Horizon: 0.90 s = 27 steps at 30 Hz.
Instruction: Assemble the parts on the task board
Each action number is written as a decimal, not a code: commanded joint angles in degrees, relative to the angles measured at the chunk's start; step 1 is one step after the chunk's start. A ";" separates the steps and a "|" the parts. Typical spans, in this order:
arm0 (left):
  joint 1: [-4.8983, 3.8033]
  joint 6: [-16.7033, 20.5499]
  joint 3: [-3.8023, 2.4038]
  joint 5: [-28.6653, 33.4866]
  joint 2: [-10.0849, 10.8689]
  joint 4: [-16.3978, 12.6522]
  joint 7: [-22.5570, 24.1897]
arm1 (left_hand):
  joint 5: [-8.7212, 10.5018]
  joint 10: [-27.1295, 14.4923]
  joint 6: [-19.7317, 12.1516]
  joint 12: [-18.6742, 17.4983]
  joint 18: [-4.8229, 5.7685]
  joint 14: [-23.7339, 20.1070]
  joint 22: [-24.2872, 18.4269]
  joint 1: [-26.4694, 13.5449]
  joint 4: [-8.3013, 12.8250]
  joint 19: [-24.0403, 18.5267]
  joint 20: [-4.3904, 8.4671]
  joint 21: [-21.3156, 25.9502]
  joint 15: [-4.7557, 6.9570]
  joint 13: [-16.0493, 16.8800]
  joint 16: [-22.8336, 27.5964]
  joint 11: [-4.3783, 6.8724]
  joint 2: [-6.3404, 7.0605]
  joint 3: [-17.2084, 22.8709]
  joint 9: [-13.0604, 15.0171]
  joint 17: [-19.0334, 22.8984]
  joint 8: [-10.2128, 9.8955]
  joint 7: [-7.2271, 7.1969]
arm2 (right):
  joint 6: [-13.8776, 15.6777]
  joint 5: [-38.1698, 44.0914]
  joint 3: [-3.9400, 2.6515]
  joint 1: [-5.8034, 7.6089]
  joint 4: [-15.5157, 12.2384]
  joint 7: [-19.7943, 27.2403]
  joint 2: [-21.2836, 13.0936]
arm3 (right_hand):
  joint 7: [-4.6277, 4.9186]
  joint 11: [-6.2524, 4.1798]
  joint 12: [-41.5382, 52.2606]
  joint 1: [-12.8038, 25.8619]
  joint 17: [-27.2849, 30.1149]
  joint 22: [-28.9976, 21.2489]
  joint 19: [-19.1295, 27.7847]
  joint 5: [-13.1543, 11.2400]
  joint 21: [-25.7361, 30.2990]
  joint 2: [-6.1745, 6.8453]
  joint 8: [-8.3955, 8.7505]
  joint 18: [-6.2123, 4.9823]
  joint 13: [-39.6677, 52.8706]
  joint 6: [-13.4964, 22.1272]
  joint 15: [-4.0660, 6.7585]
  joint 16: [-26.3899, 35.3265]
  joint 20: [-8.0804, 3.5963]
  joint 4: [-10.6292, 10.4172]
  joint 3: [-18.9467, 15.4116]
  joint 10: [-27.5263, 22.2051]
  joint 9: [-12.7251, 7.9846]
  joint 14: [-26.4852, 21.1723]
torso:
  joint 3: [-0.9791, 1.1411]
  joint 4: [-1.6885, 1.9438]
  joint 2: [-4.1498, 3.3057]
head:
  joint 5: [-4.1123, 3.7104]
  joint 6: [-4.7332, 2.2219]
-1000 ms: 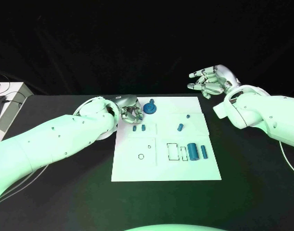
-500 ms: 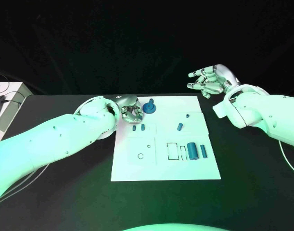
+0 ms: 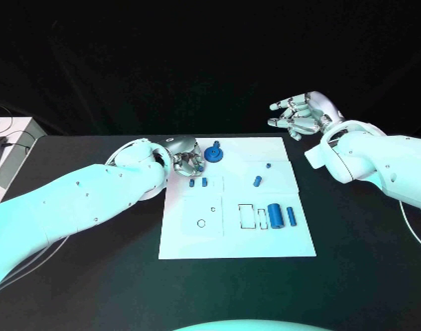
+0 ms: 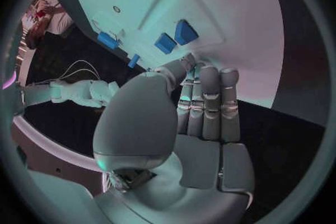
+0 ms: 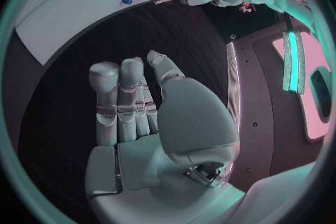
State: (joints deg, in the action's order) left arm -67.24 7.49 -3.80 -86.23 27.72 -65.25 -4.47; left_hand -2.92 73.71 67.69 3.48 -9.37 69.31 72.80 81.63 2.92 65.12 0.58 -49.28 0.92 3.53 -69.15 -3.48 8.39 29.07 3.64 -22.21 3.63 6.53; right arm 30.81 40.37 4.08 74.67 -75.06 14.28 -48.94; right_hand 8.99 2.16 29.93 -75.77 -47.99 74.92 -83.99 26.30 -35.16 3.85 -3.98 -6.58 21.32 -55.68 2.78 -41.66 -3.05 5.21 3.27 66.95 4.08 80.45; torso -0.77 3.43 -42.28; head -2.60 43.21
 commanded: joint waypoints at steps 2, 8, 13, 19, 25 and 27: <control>0.15 -1.93 0.09 -0.41 0.09 -0.47 -0.29 | -0.07 -0.22 0.23 0.03 -0.67 -0.28 0.00 0.25 0.06 -0.16 -0.29 0.42 -0.15 0.08 0.22 0.10 -0.11 -0.05 0.06 -0.08 -0.06 0.04 | -0.27 0.29 -0.03 -0.01 -0.06 0.63 -0.04 | 0.25 -0.37 0.12 0.19 -0.08 4.23 -3.11 0.24 0.33 0.25 0.26 -0.42 -0.04 0.04 -0.07 0.24 -0.49 0.20 0.08 -0.11 -0.08 0.45 | -0.04 0.06 0.00 | 0.01 0.09; 0.15 -1.08 0.09 -0.39 0.24 -0.50 -0.50 | -0.07 -0.29 0.14 0.04 -0.80 -0.38 -0.04 0.21 0.07 -0.32 -0.40 0.62 -0.17 0.09 0.24 0.08 -0.22 -0.02 0.06 -0.09 -0.05 0.06 | -0.27 0.29 -0.03 -0.01 -0.03 0.63 -0.03 | 0.22 -0.38 0.11 0.33 -0.15 4.50 -3.16 0.27 0.24 0.31 0.27 -0.38 -0.06 -0.02 -0.05 0.35 -0.52 0.23 0.07 -0.04 -0.08 0.56 | -0.06 0.00 -0.01 | 0.09 0.03; 0.16 -0.40 0.08 -0.15 0.28 -0.37 -0.44 | -0.07 -0.21 0.22 0.05 -0.83 -0.32 0.00 0.20 0.04 -0.22 -0.43 0.53 -0.15 0.10 0.24 0.11 -0.33 0.02 0.07 -0.09 -0.04 0.06 | -0.26 0.29 -0.03 -0.01 -0.01 0.63 -0.02 | 0.22 -0.38 0.11 0.33 -0.15 4.50 -3.16 0.27 0.24 0.31 0.27 -0.38 -0.06 -0.02 -0.05 0.35 -0.52 0.23 0.07 -0.04 -0.08 0.56 | -0.02 0.01 -0.02 | 0.09 0.02; 0.17 0.01 0.07 0.39 0.30 -0.14 -0.60 | -0.06 -0.17 -0.45 0.05 -0.91 -0.24 0.00 -0.03 -0.20 -0.14 -0.52 0.55 -0.15 0.10 0.28 0.14 -0.41 0.02 0.02 -0.09 -0.10 0.11 | -0.25 0.29 -0.03 -0.01 -0.01 0.64 -0.01 | 0.22 -0.38 0.11 0.33 -0.15 4.50 -3.16 0.27 0.24 0.31 0.27 -0.38 -0.06 -0.02 -0.05 0.35 -0.52 0.23 0.07 -0.04 -0.08 0.56 | 0.01 -0.03 -0.05 | 0.09 0.02; 0.17 -0.39 0.07 0.92 0.36 0.08 -1.07 | -0.05 -0.07 -1.47 0.06 -0.94 -0.27 -0.05 -0.19 -0.46 -0.17 -0.54 0.72 -0.10 0.11 0.34 0.25 -0.32 -0.05 -0.01 -0.10 -0.12 -0.03 | -0.22 0.29 -0.03 -0.01 -0.03 0.66 -0.04 | 0.22 -0.38 0.11 0.33 -0.15 4.50 -3.16 0.27 0.24 0.31 0.27 -0.38 -0.06 -0.02 -0.05 0.35 -0.52 0.23 0.07 -0.04 -0.08 0.56 | 0.01 -0.01 -0.02 | 0.09 -0.01; 0.17 -0.56 0.07 1.09 0.36 0.18 -1.25 | -0.04 -0.05 -2.07 0.07 -0.93 -0.28 -0.10 -0.26 -0.64 -0.21 -0.54 0.86 -0.05 0.12 0.33 0.33 -0.27 -0.08 -0.02 -0.12 -0.12 -0.15 | -0.22 0.29 -0.03 -0.01 -0.04 0.67 -0.04 | 0.22 -0.38 0.11 0.33 -0.15 4.50 -3.16 0.27 0.24 0.31 0.27 -0.38 -0.06 -0.02 -0.05 0.35 -0.52 0.23 0.07 -0.04 -0.08 0.56 | 0.03 0.00 0.01 | 0.14 -0.01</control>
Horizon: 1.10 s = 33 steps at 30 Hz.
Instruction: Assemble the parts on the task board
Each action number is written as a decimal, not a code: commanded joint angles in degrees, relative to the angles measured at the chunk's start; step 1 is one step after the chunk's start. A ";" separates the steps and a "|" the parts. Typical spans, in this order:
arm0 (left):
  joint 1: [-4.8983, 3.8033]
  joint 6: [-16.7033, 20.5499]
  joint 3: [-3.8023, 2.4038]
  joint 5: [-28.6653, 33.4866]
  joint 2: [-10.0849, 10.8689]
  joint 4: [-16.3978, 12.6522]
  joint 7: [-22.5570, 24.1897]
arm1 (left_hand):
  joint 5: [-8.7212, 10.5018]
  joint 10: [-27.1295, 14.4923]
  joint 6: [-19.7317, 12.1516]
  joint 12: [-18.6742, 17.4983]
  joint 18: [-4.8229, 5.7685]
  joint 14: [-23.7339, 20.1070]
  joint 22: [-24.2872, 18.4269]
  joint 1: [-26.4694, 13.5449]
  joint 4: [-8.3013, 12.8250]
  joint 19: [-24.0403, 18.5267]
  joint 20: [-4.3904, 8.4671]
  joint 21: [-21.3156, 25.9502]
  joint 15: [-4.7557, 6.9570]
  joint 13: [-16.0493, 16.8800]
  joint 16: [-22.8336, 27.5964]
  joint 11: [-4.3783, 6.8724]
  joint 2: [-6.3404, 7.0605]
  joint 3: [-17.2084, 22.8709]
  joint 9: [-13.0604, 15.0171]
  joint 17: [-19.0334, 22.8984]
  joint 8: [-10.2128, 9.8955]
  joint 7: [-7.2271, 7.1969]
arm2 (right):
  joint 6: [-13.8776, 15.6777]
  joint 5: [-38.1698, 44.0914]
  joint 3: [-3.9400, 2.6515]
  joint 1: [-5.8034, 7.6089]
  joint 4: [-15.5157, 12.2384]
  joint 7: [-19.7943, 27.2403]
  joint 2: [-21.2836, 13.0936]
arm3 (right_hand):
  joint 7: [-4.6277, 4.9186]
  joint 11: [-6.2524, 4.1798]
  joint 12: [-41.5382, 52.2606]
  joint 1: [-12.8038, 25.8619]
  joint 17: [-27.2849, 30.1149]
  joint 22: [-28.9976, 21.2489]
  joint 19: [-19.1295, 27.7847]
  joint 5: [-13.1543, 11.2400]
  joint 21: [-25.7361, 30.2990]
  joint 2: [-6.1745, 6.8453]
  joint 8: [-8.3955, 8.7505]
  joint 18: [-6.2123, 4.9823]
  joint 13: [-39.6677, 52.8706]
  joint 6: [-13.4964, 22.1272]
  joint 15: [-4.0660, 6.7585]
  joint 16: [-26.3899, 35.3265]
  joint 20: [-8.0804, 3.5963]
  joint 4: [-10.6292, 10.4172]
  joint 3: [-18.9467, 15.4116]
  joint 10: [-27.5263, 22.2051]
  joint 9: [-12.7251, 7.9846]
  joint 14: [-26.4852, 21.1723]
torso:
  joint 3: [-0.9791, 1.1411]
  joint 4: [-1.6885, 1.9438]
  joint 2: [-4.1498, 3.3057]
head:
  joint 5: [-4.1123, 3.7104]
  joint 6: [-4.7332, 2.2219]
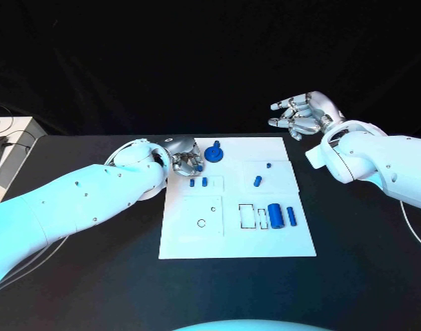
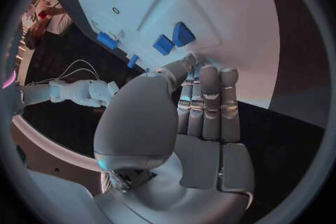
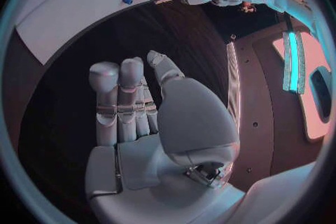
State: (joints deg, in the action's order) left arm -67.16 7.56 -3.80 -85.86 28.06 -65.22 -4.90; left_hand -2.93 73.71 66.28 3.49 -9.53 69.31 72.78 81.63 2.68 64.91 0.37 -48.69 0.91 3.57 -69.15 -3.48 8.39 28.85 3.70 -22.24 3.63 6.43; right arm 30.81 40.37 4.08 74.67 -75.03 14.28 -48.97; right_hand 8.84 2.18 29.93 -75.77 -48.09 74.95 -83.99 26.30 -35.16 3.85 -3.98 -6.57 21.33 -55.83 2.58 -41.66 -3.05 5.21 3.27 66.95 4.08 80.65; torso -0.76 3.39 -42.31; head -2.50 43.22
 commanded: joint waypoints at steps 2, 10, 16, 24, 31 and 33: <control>0.10 -0.82 0.07 0.92 0.02 0.23 -1.00 | -0.03 0.01 -1.13 0.09 -0.74 -0.30 -0.09 -0.30 -0.49 0.02 -0.31 0.29 -0.03 0.10 0.34 0.39 -0.24 0.14 -0.11 -0.10 -0.16 -0.13 | -0.22 0.29 -0.03 -0.01 -0.08 0.67 -0.01 | 0.37 -0.40 0.11 0.33 -0.05 4.47 -3.16 0.27 0.24 0.31 0.27 -0.38 -0.06 0.13 0.15 0.35 -0.51 0.23 0.07 -0.03 -0.08 0.35 | 0.02 0.04 0.03 | 0.05 0.01; 0.10 -1.41 0.06 1.41 0.14 0.38 -1.50 | -0.03 0.25 -1.80 0.14 -0.61 -0.38 -0.11 -0.26 -0.76 0.06 -0.17 0.39 0.12 0.14 0.23 0.61 -0.14 0.02 -0.09 -0.23 -0.11 -0.45 | -0.22 0.29 -0.03 -0.01 -0.05 0.67 -0.03 | 0.38 -0.39 0.12 0.37 -0.06 4.45 -3.16 0.27 0.37 0.28 0.26 -0.39 -0.04 0.13 0.14 0.41 -0.51 0.14 0.02 -0.05 -0.08 0.35 | 0.00 0.03 0.03 | 0.06 0.02; 0.10 -1.40 0.06 1.83 0.22 0.24 -1.31 | -0.03 0.36 -2.01 0.16 -0.52 -0.47 -0.12 -0.18 -0.77 0.06 -0.08 0.48 0.18 0.15 0.16 0.70 -0.03 -0.18 -0.09 -0.32 -0.10 -0.63 | -0.22 0.29 -0.03 -0.01 -0.06 0.66 -0.07 | 0.38 -0.39 0.12 0.37 -0.06 4.45 -3.16 0.27 0.37 0.28 0.26 -0.39 -0.04 0.13 0.14 0.41 -0.51 0.14 0.02 -0.05 -0.08 0.35 | -0.03 0.06 0.02 | 0.01 0.08; 0.10 0.63 0.06 2.38 0.18 0.01 0.01 | -0.04 1.27 -0.95 0.24 -0.34 -0.27 0.07 0.18 -0.64 0.38 0.07 0.15 0.39 0.24 -0.02 0.95 -0.34 -0.56 -0.06 -0.51 -0.06 -0.41 | -0.21 0.29 -0.03 -0.01 -0.06 0.67 -0.07 | 0.38 -0.39 0.12 0.37 -0.06 4.45 -3.16 0.27 0.37 0.28 0.26 -0.39 -0.04 0.13 0.14 0.41 -0.51 0.14 0.02 -0.05 -0.08 0.35 | 0.00 0.02 0.02 | 0.05 -0.01; 0.10 2.24 0.02 2.69 0.42 -0.35 0.57 | -0.04 1.83 0.19 0.19 -0.24 0.15 0.43 0.41 -0.35 0.97 0.15 -0.50 0.40 0.22 0.07 0.94 -0.73 -1.02 -0.08 -0.72 -0.09 -0.04 | -0.21 0.29 -0.03 -0.01 -0.02 0.68 -0.07 | 0.38 -0.39 0.12 0.37 -0.06 4.45 -3.16 0.27 0.37 0.28 0.26 -0.39 -0.04 0.13 0.14 0.41 -0.51 0.14 0.02 -0.05 -0.08 0.35 | -0.02 0.02 0.00 | 0.00 -0.10; 0.10 2.53 -0.02 2.78 0.53 -0.66 0.63 | -0.04 1.89 0.33 0.21 -0.23 0.18 0.46 0.45 -0.29 1.02 0.16 -0.55 0.41 0.23 0.10 0.92 -0.77 -1.06 -0.06 -0.75 -0.06 0.07 | -0.23 0.29 -0.03 -0.01 0.00 0.68 -0.05 | 0.38 -0.39 0.12 0.37 -0.06 4.45 -3.16 0.27 0.37 0.28 0.26 -0.39 -0.04 0.13 0.14 0.41 -0.51 0.14 0.02 -0.05 -0.08 0.35 | -0.01 0.02 -0.01 | -0.03 -0.13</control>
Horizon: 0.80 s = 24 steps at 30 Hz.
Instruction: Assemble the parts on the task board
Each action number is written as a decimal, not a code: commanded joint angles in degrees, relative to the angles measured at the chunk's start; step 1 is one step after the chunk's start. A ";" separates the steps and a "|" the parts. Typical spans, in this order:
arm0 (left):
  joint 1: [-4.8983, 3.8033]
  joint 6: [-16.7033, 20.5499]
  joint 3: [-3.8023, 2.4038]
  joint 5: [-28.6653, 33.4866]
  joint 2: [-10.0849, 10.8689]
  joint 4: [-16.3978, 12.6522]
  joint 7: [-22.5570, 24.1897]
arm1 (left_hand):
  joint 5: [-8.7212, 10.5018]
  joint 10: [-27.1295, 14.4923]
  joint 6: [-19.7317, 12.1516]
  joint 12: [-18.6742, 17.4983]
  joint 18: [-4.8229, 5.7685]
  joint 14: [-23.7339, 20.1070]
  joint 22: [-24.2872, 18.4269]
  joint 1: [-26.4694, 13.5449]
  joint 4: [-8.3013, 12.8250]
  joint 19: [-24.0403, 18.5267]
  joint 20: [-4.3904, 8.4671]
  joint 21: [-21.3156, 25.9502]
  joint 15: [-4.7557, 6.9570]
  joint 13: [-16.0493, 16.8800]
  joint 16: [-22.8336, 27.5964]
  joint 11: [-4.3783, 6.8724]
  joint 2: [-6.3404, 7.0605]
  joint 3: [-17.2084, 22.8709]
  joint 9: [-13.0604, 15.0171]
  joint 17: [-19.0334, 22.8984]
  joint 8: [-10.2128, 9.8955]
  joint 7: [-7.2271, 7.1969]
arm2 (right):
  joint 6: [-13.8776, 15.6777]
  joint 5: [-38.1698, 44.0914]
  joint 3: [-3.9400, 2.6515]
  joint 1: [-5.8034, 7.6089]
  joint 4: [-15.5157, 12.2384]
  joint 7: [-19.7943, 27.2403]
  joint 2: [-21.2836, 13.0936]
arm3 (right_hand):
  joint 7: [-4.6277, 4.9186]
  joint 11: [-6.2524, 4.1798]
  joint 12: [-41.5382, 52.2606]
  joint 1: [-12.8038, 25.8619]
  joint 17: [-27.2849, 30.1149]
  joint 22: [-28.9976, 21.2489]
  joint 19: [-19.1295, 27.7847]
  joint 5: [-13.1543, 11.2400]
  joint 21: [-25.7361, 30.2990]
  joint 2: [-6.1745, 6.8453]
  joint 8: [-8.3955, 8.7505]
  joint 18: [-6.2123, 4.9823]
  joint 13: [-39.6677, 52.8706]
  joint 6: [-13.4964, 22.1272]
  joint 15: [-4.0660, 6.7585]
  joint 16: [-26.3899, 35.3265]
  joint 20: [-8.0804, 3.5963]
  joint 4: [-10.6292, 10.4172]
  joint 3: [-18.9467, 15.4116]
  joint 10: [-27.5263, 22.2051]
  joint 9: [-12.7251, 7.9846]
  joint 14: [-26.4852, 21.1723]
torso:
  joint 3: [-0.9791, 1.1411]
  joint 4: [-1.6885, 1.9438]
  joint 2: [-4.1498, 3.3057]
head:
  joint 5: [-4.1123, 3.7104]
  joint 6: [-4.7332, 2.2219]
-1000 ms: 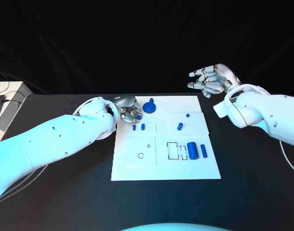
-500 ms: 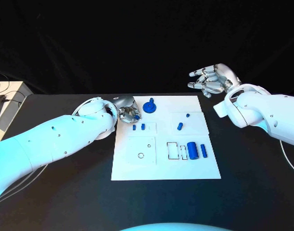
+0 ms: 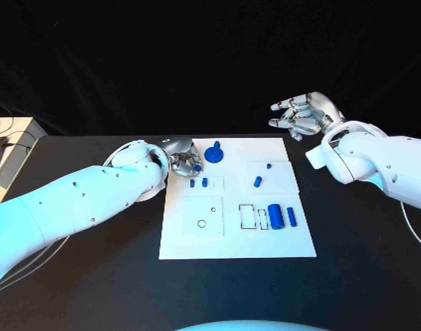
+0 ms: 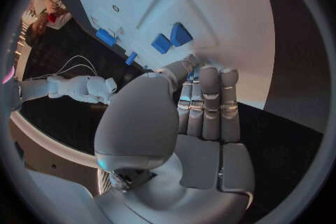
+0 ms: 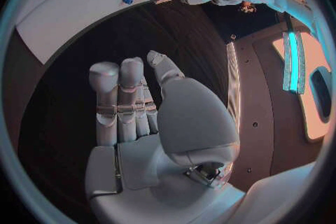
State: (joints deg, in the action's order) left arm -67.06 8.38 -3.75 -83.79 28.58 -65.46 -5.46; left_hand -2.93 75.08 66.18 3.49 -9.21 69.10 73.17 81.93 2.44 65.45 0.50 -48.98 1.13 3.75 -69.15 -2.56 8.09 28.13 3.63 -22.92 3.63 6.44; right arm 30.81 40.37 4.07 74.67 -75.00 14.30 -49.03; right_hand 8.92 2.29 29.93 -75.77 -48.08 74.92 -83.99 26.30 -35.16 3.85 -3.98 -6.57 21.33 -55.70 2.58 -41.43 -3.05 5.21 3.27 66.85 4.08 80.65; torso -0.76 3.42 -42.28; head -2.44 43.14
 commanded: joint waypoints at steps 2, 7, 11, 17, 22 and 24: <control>-0.01 1.76 -0.10 0.75 0.05 -0.61 1.17 | -0.04 0.53 0.44 0.21 -0.55 0.40 0.08 0.16 -0.05 0.49 0.03 -0.27 0.20 0.05 0.11 0.00 -0.47 -0.34 0.01 -0.08 -0.07 0.05 | -0.24 0.29 -0.02 -0.01 0.00 0.67 0.03 | 0.29 -0.50 0.12 0.37 -0.08 4.48 -3.16 0.27 0.37 0.28 0.26 -0.40 -0.04 0.00 0.14 0.18 -0.51 0.14 0.02 0.05 -0.08 0.35 | 0.01 -0.01 -0.04 | -0.07 -0.05; -0.02 0.93 -0.18 0.78 -0.13 -0.69 0.69 | -0.04 0.53 0.47 0.18 -0.55 0.42 0.11 0.23 0.08 0.53 0.03 -0.30 0.18 0.04 0.17 -0.03 -0.48 -0.39 0.00 -0.13 -0.08 0.10 | -0.27 0.29 -0.02 -0.01 0.06 0.67 0.09 | 0.29 -0.50 0.12 0.37 -0.08 4.48 -3.16 0.27 0.37 0.28 0.26 -0.40 -0.04 0.00 0.14 0.18 -0.51 0.14 0.02 0.05 -0.08 0.35 | 0.01 -0.01 -0.03 | -0.10 -0.07; -0.03 -0.17 -0.19 0.68 -0.35 -0.35 0.04 | -0.04 0.39 0.37 0.17 -0.57 0.32 0.08 0.17 0.09 0.42 0.01 -0.14 0.12 0.03 0.24 -0.08 -0.50 -0.47 -0.01 -0.21 -0.10 0.11 | -0.29 0.29 -0.02 -0.01 0.07 0.66 0.12 | 0.29 -0.51 0.13 0.30 -0.10 4.51 -3.17 0.28 0.28 0.30 0.27 -0.38 -0.03 0.01 0.15 0.22 -0.52 0.14 0.05 0.04 -0.08 0.38 | 0.03 0.00 -0.02 | -0.09 -0.04; -0.04 -2.10 -0.19 0.33 -0.53 0.16 -1.23 | -0.03 0.28 0.28 0.18 -0.58 0.17 0.05 0.21 0.17 0.28 0.02 0.04 0.08 0.03 0.24 -0.12 -0.50 -0.54 -0.01 -0.33 -0.09 0.13 | -0.31 0.29 -0.02 -0.01 0.10 0.65 0.12 | 0.29 -0.51 0.13 0.30 -0.10 4.51 -3.17 0.28 0.28 0.30 0.27 -0.38 -0.03 0.01 0.15 0.22 -0.52 0.14 0.05 0.04 -0.08 0.38 | 0.02 0.07 0.02 | -0.13 0.04; -0.04 -3.08 -0.19 -0.17 -0.62 0.40 -2.12 | -0.04 0.22 -0.05 0.24 -0.59 -0.04 -0.01 0.24 0.27 0.05 0.03 0.34 0.06 0.06 0.20 -0.12 -0.44 -0.65 -0.02 -0.52 -0.11 0.09 | -0.30 0.29 -0.02 -0.01 0.10 0.64 0.12 | 0.29 -0.51 0.13 0.30 -0.10 4.51 -3.17 0.28 0.28 0.30 0.27 -0.38 -0.03 0.01 0.15 0.22 -0.52 0.14 0.05 0.04 -0.08 0.38 | -0.01 0.01 0.00 | -0.06 0.04; -0.04 -3.17 -0.19 -0.32 -0.62 0.42 -2.36 | -0.04 0.28 -0.14 0.26 -0.58 -0.06 0.00 0.27 0.30 0.05 0.03 0.35 0.08 0.08 0.19 -0.09 -0.44 -0.68 -0.02 -0.56 -0.10 0.09 | -0.31 0.29 -0.02 -0.01 0.10 0.64 0.11 | 0.29 -0.51 0.13 0.30 -0.10 4.51 -3.17 0.28 0.28 0.30 0.27 -0.38 -0.03 0.01 0.15 0.22 -0.52 0.14 0.05 0.04 -0.08 0.38 | -0.01 0.00 0.00 | -0.06 0.02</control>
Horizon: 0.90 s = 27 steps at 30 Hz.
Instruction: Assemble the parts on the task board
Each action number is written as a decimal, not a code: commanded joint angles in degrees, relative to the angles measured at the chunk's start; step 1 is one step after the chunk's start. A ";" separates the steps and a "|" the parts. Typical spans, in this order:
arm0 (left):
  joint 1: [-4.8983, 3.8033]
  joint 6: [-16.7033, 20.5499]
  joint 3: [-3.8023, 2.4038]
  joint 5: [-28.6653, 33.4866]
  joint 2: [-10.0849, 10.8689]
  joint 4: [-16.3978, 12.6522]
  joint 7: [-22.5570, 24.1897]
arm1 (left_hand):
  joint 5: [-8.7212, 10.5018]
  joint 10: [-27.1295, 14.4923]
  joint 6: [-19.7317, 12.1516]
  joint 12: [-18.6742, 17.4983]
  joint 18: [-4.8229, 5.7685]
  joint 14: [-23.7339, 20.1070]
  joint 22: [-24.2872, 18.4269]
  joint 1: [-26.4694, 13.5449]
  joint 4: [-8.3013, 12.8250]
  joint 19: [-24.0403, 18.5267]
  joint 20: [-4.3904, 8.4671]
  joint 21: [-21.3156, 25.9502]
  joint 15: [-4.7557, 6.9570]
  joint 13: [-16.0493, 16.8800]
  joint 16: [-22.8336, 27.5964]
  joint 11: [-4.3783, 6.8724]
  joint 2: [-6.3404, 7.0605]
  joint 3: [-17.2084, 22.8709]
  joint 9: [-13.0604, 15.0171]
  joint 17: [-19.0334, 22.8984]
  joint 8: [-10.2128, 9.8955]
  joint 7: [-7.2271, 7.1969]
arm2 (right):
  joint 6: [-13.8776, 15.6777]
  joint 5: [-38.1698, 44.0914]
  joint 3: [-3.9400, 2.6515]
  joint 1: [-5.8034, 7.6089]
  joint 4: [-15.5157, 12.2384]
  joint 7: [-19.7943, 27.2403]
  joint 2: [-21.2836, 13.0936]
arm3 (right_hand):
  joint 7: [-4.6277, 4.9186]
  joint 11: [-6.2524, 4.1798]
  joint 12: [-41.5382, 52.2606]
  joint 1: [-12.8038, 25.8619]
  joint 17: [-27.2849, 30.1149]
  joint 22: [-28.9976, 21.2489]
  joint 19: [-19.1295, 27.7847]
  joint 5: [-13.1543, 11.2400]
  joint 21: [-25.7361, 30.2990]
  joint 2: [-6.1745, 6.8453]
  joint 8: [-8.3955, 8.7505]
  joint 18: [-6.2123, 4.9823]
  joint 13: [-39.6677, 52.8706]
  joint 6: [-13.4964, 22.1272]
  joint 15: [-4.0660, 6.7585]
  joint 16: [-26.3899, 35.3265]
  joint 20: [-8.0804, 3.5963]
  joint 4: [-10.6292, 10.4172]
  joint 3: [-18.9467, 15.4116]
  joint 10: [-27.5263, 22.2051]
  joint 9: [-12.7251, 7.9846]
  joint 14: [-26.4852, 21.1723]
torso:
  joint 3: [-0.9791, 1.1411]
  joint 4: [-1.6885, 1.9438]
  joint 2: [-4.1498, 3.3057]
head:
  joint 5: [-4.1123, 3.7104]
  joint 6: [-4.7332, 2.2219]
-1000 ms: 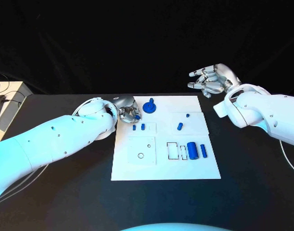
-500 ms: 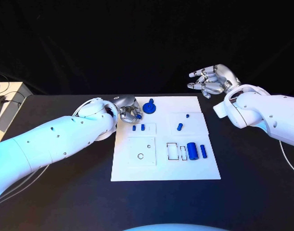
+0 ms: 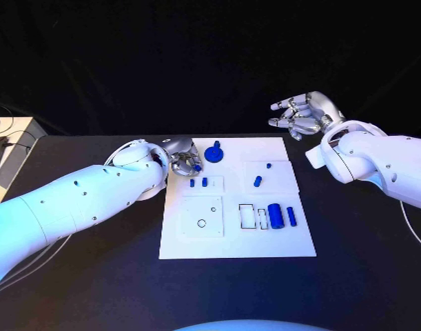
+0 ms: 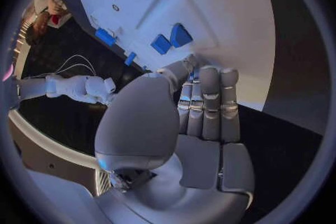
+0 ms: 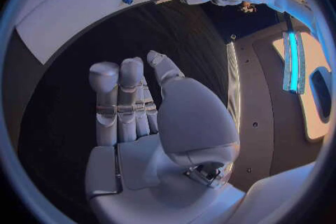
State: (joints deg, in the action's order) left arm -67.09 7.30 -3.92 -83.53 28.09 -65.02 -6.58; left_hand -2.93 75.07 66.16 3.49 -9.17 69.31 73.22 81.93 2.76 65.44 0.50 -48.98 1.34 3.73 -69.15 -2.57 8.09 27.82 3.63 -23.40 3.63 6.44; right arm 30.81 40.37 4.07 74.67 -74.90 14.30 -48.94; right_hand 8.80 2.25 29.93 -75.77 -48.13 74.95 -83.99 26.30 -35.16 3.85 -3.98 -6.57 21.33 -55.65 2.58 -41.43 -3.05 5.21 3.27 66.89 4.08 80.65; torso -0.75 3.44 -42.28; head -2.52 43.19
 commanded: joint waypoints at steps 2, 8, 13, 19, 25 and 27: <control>0.00 -2.02 -0.02 -0.70 -0.08 -0.04 -1.39 | -0.04 0.51 -0.15 0.33 -0.61 -0.28 -0.06 0.31 0.03 0.04 0.06 0.39 -0.08 0.14 0.16 0.00 -0.41 -0.46 -0.02 -0.14 -0.10 0.09 | -0.31 0.29 -0.02 -0.01 0.01 0.64 0.00 | 0.41 -0.47 0.13 0.30 -0.05 4.48 -3.17 0.28 0.28 0.30 0.27 -0.38 -0.03 -0.04 0.15 0.22 -0.52 0.14 0.05 0.00 -0.08 0.38 | -0.04 -0.05 -0.01 | 0.02 -0.02; 0.00 -1.44 -0.03 -0.78 -0.06 -0.14 -1.27 | -0.05 0.81 -0.19 0.39 -0.53 -0.31 -0.02 0.39 0.16 0.10 0.16 0.42 0.04 0.19 0.08 0.13 -0.44 -0.77 -0.02 -0.34 -0.09 0.06 | -0.31 0.29 -0.02 -0.01 0.02 0.66 -0.02 | 0.41 -0.47 0.13 0.30 -0.05 4.48 -3.17 0.28 0.28 0.30 0.27 -0.38 -0.03 -0.04 0.15 0.22 -0.52 0.14 0.05 0.00 -0.08 0.38 | -0.04 0.00 -0.02 | -0.08 0.00; 0.00 -0.79 -0.03 -0.71 -0.21 -0.21 -0.97 | -0.05 0.81 -0.22 0.38 -0.50 -0.31 0.00 0.44 0.20 0.15 0.19 0.39 0.03 0.18 0.07 0.13 -0.48 -0.80 -0.02 -0.41 -0.11 0.07 | -0.32 0.29 -0.02 -0.01 0.01 0.68 0.02 | 0.41 -0.47 0.13 0.30 -0.05 4.48 -3.17 0.28 0.28 0.30 0.27 -0.38 -0.03 -0.04 0.15 0.22 -0.52 0.14 0.05 0.00 -0.08 0.38 | -0.03 -0.01 0.00 | -0.08 -0.03; 0.00 -0.03 -0.03 -0.66 -0.40 -0.23 -0.82 | -0.05 0.88 -0.38 0.41 -0.47 -0.28 0.02 0.47 0.24 0.20 0.21 0.38 0.05 0.20 0.05 0.16 -0.51 -0.79 -0.04 -0.49 -0.13 0.07 | -0.31 0.29 -0.02 -0.01 0.01 0.68 0.03 | 0.41 -0.47 0.13 0.30 -0.05 4.48 -3.17 0.28 0.28 0.30 0.27 -0.38 -0.03 -0.04 0.15 0.22 -0.52 0.14 0.05 0.00 -0.08 0.38 | -0.02 -0.03 -0.03 | -0.04 -0.04; 0.00 -0.12 -0.03 -0.58 -0.56 -0.12 -0.95 | -0.05 0.90 -0.55 0.41 -0.46 -0.28 0.03 0.48 0.26 0.21 0.22 0.41 0.05 0.21 0.09 0.16 -0.50 -0.78 -0.04 -0.54 -0.13 0.11 | -0.32 0.29 -0.02 -0.01 0.00 0.68 0.02 | 0.41 -0.47 0.13 0.30 -0.05 4.48 -3.17 0.28 0.28 0.30 0.27 -0.38 -0.03 -0.04 0.15 0.22 -0.52 0.14 0.05 0.00 -0.08 0.38 | 0.01 -0.04 -0.01 | -0.02 -0.01; 0.00 -0.22 -0.03 -0.55 -0.62 -0.06 -1.08 | -0.05 0.92 -0.70 0.40 -0.46 -0.27 0.04 0.49 0.29 0.22 0.22 0.43 0.06 0.21 0.12 0.16 -0.45 -0.79 -0.04 -0.58 -0.13 0.13 | -0.33 0.29 -0.02 -0.01 0.00 0.68 0.03 | 0.41 -0.47 0.13 0.30 -0.05 4.48 -3.17 0.28 0.28 0.30 0.27 -0.38 -0.03 -0.04 0.15 0.22 -0.52 0.14 0.05 0.00 -0.08 0.38 | 0.02 -0.03 -0.01 | -0.02 0.00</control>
State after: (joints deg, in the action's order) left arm -67.11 7.01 -3.93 -84.02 27.69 -64.97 -7.78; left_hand -2.93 75.58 65.86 3.71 -8.78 69.31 73.20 82.17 2.92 65.43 0.49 -48.76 1.34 3.88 -69.16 -2.46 7.85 27.34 3.64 -23.93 3.63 6.57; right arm 30.80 40.37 4.07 74.67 -74.88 14.31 -48.94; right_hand 8.83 2.05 29.93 -75.77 -48.12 74.93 -83.99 26.30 -35.16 3.85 -3.98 -6.57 21.33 -55.61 2.58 -41.43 -3.05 5.21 3.27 66.84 4.08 80.65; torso -0.76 3.41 -42.30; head -2.53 43.15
